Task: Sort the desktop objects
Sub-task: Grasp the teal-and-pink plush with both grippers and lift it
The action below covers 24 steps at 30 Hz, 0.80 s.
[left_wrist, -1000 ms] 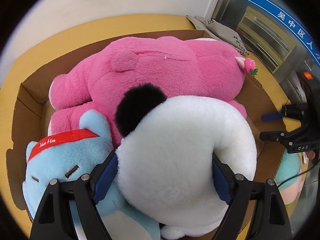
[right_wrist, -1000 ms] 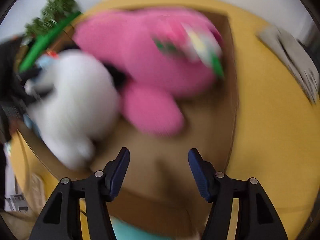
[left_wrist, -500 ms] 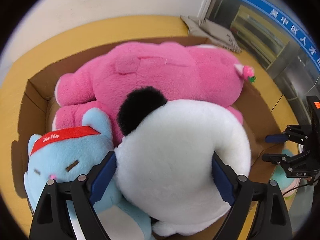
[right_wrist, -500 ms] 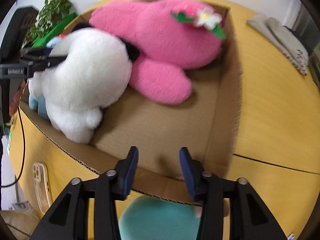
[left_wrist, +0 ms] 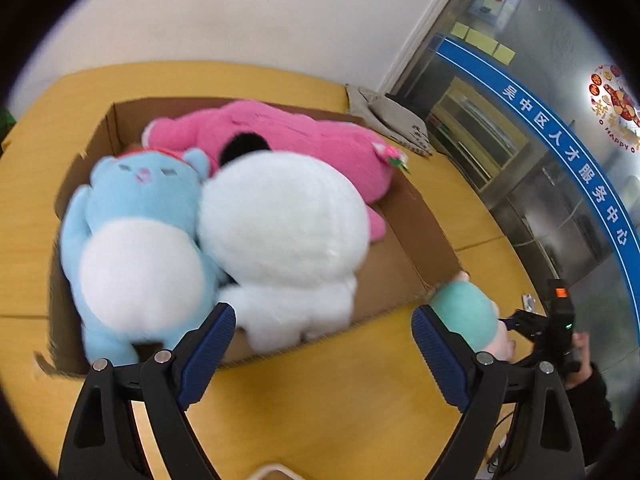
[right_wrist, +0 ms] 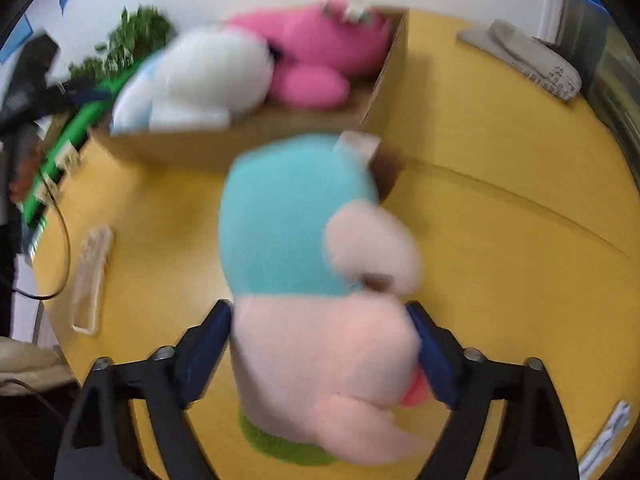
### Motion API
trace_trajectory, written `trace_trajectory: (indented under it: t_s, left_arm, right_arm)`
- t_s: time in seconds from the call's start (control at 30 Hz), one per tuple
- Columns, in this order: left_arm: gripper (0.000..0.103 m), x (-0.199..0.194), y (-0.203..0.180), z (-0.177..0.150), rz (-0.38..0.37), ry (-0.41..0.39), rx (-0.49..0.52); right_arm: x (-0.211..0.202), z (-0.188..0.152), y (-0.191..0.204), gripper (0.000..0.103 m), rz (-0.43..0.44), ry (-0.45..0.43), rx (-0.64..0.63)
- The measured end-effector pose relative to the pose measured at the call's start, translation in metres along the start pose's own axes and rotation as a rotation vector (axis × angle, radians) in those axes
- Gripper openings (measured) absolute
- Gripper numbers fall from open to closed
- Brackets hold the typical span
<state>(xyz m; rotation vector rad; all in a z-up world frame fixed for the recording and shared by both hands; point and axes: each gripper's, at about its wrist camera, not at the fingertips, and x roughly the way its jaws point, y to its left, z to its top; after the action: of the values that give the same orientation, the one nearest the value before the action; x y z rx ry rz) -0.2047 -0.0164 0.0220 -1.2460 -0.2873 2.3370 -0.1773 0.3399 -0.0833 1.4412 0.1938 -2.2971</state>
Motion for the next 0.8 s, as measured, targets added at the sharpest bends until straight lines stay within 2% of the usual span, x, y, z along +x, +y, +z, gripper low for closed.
trace_trajectory:
  t_s: [0.07,0.17,0.3,0.43,0.6,0.7,0.73,0.8]
  left_arm:
    - [0.091,0.008,-0.013,-0.010,-0.022,0.021,0.007]
    - [0.091,0.029,-0.033,-0.022,-0.063,0.061,0.015]
    - [0.091,0.061,-0.049,-0.039,-0.103,0.122,0.032]
    - [0.091,0.098,-0.046,-0.053,-0.181,0.173,-0.040]
    - [0.091,0.110,-0.033,-0.060,-0.243,0.200,-0.127]
    - [0.091,0.098,-0.033,-0.059,-0.266,0.158,-0.137]
    - [0.091,0.094,-0.034,-0.058,-0.275,0.147,-0.140]
    - [0.091,0.082,-0.046,-0.050,-0.284,0.115,-0.111]
  right_arm:
    - [0.010,-0.006,0.011,0.088,-0.009,-0.010,0.014]
    - [0.009,-0.010,0.024,0.083,0.132,-0.068,0.137]
    - [0.017,-0.026,0.040,0.083,0.333,-0.132,0.312]
    - [0.016,-0.041,0.051,0.085,0.319,-0.208,0.401]
    - [-0.003,-0.042,0.078,0.083,0.132,-0.255,0.283]
    - [-0.003,-0.045,0.073,0.079,0.178,-0.266,0.292]
    - [-0.002,-0.045,0.068,0.078,0.227,-0.273,0.314]
    - [0.003,-0.045,0.055,0.077,0.408,-0.284,0.411]
